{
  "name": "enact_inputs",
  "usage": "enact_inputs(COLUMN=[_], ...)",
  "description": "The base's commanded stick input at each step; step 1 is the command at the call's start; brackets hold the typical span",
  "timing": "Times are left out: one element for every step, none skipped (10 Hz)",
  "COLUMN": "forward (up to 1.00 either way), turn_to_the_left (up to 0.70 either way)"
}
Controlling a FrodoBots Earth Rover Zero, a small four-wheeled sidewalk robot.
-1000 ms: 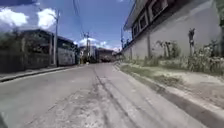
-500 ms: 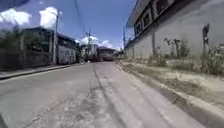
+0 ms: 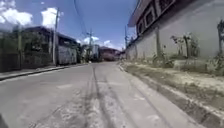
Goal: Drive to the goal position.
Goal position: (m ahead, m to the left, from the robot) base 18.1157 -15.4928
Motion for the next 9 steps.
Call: enact_inputs(forward=[0.85, 0.85, 0.85, 0.85, 0.85, 0.85, 0.85, 0.85, 0.85], turn_to_the_left=[0.00, 0.00, 0.00, 0.00, 0.00, 0.00, 0.00, 0.00, 0.00])
